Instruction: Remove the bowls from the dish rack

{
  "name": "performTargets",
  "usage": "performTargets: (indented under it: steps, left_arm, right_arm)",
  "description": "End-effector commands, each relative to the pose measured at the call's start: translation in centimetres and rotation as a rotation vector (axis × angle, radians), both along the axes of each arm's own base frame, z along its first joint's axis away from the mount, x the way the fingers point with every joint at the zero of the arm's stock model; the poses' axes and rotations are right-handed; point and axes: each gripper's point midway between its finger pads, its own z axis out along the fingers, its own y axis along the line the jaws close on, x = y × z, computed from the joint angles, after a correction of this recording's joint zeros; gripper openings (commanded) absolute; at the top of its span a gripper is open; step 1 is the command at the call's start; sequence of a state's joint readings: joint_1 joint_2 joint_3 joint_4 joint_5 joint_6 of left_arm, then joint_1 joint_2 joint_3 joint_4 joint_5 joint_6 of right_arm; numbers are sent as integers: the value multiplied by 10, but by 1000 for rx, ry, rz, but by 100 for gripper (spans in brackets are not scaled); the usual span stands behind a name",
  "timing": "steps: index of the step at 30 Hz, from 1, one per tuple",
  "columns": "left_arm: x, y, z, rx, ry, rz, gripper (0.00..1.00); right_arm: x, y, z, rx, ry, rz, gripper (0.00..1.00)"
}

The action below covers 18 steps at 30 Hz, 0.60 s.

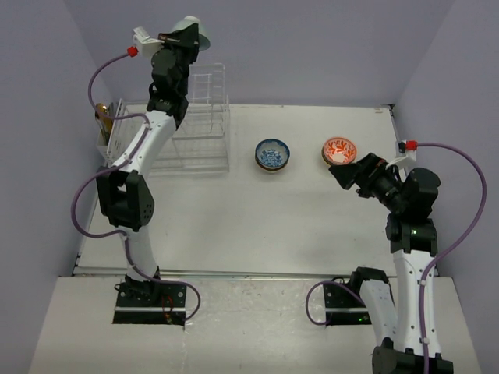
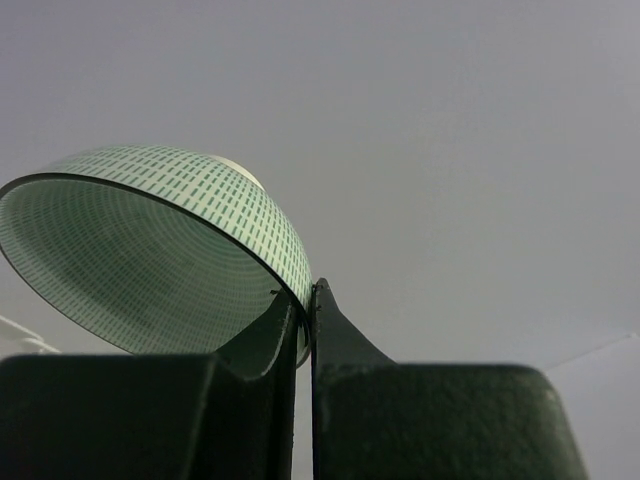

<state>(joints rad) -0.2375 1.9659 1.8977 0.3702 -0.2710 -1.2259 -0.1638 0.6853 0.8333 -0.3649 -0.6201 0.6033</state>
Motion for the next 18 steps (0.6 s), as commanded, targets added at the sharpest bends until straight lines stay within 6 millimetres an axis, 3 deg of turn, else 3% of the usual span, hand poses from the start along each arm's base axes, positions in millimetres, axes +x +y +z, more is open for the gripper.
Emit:
performTargets:
  steps: [1, 2, 7, 8, 10, 11, 12, 13, 14, 15, 16, 17, 18]
  left_arm:
    - [-51, -15, 87, 66, -255, -33, 0]
    - [-57, -21, 97, 130, -285, -20, 0]
    - [-99, -97, 133, 439, -417, -157, 0]
    - [-114, -126, 130, 563, -437, -228, 0]
    - [-133, -153, 121, 724, -474, -270, 0]
    - [-157, -176, 116, 775, -469, -337, 0]
    - [-163, -192, 88, 839, -436, -377, 0]
    - [-181, -193, 86, 937, -444, -362, 0]
    - [-201, -214, 73, 975, -431, -375, 0]
    - [-207, -228, 31, 1059, -382, -418, 0]
    - [-224, -227, 26, 1129, -398, -413, 0]
    - [-243, -242, 7, 1161, -391, -457, 0]
    - [-249, -248, -39, 1225, -334, -516, 0]
  right_arm:
    - [0, 1, 18, -5, -62, 11, 99]
    - [1, 2, 17, -2, -57, 15, 99]
    - [3, -1, 20, -3, -53, -3, 99]
    - [1, -2, 24, -4, -61, -13, 99]
    - [2, -7, 30, -7, -69, -56, 99]
    - [0, -9, 34, -9, -69, -73, 99]
    - [0, -12, 37, -14, -69, -91, 99]
    - [2, -17, 39, -27, -71, -124, 99]
    - [-1, -20, 43, -35, -65, -143, 99]
    - [-1, -23, 43, -43, -56, -163, 99]
    - [-2, -27, 45, -56, -57, -182, 99]
    - [-4, -32, 48, -68, -51, -212, 99]
    - [-5, -33, 49, -79, -50, -219, 99]
